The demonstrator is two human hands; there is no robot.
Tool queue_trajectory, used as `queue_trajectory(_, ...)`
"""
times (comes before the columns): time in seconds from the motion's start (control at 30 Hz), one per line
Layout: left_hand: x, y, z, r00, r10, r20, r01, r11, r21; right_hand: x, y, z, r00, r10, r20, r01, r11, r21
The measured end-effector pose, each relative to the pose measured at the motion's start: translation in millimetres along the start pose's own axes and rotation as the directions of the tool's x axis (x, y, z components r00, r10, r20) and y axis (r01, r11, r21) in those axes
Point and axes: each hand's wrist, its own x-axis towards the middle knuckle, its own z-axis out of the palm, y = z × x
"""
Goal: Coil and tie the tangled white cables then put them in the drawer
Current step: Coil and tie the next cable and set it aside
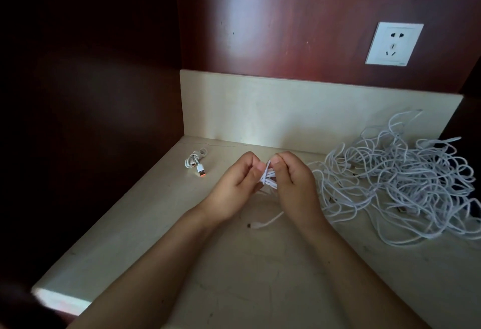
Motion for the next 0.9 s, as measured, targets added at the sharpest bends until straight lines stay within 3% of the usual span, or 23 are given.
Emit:
queue_trajectory(0.07, 3, 3, -3, 0.996, -0.011, 0.084, 0.018, 0.997, -0.078, 3, 1, -4, 0.999, 0.009, -0.038, -0.008, 0.999, 0.032)
queue_trajectory(0.23, 5, 3, -11, 0.98, -0.107, 0.166, 0.123, 0.988, -0.091, 4, 6, -6, 0.995, 0.014, -0.096, -0.01, 0.999, 0.04)
queue_trajectory(0.47, 2, 0, -3, 0.994, 0.0, 0.111, 0.005, 0.999, -0.045, 5, 9, -7, 0.99, 0.063, -0.123, -0.055, 0.996, 0.067)
queue_trajectory(0.67, 4, 3, -15, 0.984, 0.025, 0.174, -0.01, 0.996, -0.088, 9, -2, -19, 0.99, 0.118, 0.077, -0.13, 0.978, 0.166)
queue_trajectory(0.73, 4, 3, -20, 0.968, -0.004, 0.251, 0.05, 0.983, -0.174, 9, -11, -24, 0.964, 0.21, 0.165, -0.251, 0.922, 0.295)
queue_trajectory(0.8, 4, 5, -23, 0.953, -0.035, 0.302, 0.123, 0.953, -0.276, 8, -18, -26, 0.912, 0.325, 0.251, -0.408, 0.792, 0.455)
queue_trajectory(0.9, 6, 6, -21, 0.962, -0.034, 0.27, 0.137, 0.919, -0.37, 7, -17, -22, 0.859, 0.413, 0.303, -0.512, 0.694, 0.507)
